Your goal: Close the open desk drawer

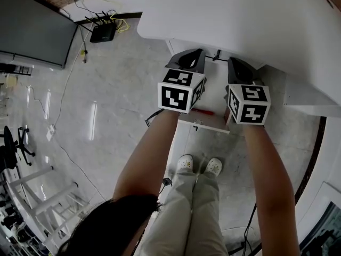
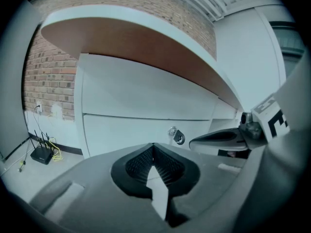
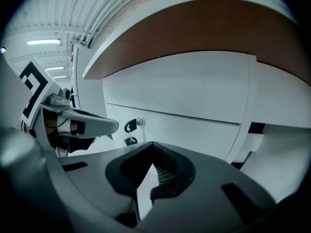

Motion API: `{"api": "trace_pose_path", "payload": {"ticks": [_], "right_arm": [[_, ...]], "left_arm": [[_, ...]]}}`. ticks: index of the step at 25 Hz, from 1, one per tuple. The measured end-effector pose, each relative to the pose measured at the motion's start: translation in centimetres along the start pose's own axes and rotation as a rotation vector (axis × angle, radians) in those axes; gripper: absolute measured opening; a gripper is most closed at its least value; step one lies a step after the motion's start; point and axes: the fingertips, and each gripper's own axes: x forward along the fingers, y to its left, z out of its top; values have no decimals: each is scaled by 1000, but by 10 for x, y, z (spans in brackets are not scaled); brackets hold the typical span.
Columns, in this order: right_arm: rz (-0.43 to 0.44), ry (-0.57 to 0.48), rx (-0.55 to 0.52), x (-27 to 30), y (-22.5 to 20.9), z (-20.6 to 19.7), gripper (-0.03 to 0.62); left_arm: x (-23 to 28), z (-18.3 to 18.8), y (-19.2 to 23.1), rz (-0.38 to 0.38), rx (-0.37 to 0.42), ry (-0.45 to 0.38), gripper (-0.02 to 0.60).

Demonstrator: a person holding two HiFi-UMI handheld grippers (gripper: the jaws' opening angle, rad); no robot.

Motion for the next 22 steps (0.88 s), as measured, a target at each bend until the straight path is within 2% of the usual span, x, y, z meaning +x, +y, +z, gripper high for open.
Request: {"api": "trace_pose_path", "payload": {"ticks": [5, 10, 22], "right_arm": [[23, -24, 29, -15, 6, 0, 9], [48, -40, 9, -37, 17, 0, 9], [85, -101, 29, -108, 39, 9, 9]], "left_arm": [[-17, -2, -5, -12, -6, -26, 6], [-38, -2, -11, -8, -24, -53, 6], [-99, 8, -47, -19, -18, -126, 6]]}}
